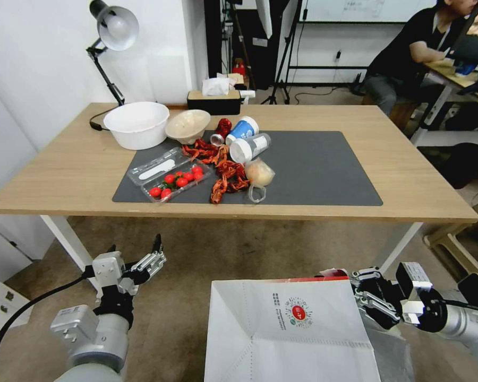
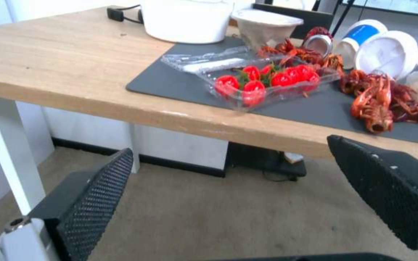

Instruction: Pick up the food delivery bag from the floor and place it on the table.

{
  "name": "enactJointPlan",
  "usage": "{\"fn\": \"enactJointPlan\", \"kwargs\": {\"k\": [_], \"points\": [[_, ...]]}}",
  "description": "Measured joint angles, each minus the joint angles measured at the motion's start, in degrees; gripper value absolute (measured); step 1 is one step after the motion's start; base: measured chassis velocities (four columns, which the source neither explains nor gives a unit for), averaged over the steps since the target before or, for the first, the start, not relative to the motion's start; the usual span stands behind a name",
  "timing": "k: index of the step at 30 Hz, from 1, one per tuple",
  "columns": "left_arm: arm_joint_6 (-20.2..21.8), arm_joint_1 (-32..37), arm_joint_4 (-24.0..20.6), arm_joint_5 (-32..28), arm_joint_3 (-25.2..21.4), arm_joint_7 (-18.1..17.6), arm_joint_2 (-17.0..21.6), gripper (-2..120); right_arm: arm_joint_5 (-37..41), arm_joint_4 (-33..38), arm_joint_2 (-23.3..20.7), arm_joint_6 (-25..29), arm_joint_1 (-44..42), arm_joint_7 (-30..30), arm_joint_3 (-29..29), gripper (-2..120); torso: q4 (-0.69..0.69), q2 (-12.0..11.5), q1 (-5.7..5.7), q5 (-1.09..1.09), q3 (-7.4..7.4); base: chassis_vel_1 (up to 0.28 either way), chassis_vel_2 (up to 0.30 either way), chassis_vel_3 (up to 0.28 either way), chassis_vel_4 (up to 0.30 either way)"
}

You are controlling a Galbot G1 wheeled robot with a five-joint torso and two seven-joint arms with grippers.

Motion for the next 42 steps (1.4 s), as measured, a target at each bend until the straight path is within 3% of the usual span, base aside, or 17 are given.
{"fn": "enactJointPlan", "kwargs": {"k": [24,42], "points": [[0.1,0.0,0.0,0.2,-0.1,0.0,-0.1,100,-0.1,-0.3,-0.1,0.0,0.2,0.0,-0.6,0,0.0,7.3,3.19,0.0,4.13,0.0,0.0,0.0,0.0],[0.0,0.1,0.2,-0.9,-0.4,0.3,0.0,100,-0.2,-0.4,0.4,0.0,0.3,-0.1,-0.7,0,0.0,10.4,4.52,0.0,5.84,0.0,0.0,0.0,0.0]]}}
